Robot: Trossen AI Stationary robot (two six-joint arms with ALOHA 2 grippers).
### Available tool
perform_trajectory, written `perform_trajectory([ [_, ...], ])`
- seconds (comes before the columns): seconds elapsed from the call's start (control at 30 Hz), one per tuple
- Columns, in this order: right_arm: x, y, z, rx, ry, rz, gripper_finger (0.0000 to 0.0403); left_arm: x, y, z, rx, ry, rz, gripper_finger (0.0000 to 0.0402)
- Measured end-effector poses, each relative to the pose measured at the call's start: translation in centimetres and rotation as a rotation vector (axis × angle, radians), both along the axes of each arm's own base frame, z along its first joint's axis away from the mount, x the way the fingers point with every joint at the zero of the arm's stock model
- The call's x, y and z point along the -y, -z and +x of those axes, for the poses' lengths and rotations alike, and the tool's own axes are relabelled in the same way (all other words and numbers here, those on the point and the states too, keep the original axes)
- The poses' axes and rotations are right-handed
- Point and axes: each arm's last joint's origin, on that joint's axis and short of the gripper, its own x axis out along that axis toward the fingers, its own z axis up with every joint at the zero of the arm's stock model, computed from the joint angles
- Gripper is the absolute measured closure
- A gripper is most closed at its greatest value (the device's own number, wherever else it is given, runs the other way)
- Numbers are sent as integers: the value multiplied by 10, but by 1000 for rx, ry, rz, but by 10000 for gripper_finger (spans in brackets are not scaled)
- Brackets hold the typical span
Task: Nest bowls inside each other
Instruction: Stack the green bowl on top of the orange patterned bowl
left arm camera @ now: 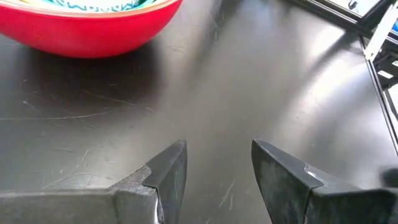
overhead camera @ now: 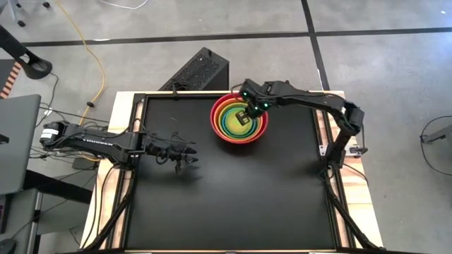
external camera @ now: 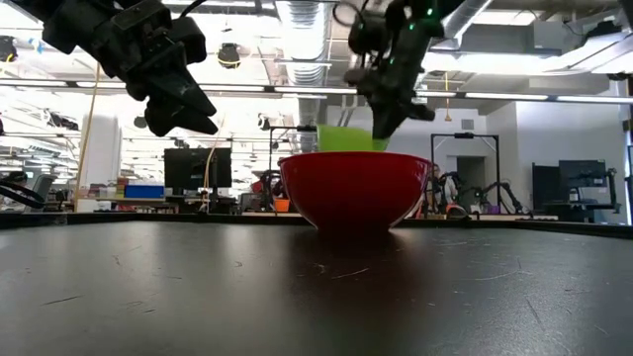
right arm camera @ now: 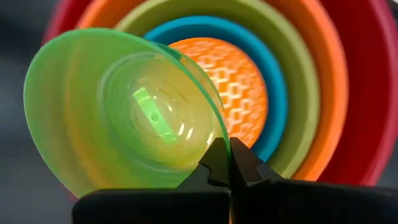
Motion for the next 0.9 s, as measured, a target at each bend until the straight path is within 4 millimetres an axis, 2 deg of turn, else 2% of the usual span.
perform_trajectory([
  [0.13, 13, 8, 1, -13, 35, -2, 403, 0, 0, 0, -1, 5, 5, 233],
  [0.37, 23, 17, 1, -29, 57, 12, 403, 0, 2, -1, -21, 10, 4, 233],
  [0.57, 25, 30, 8, -61, 58, 24, 403, 0, 2, -1, -30, 13, 6, 233],
  [0.9, 26, 31, 6, -79, 60, 30, 401, 1, 2, -1, -29, 28, -2, 233],
])
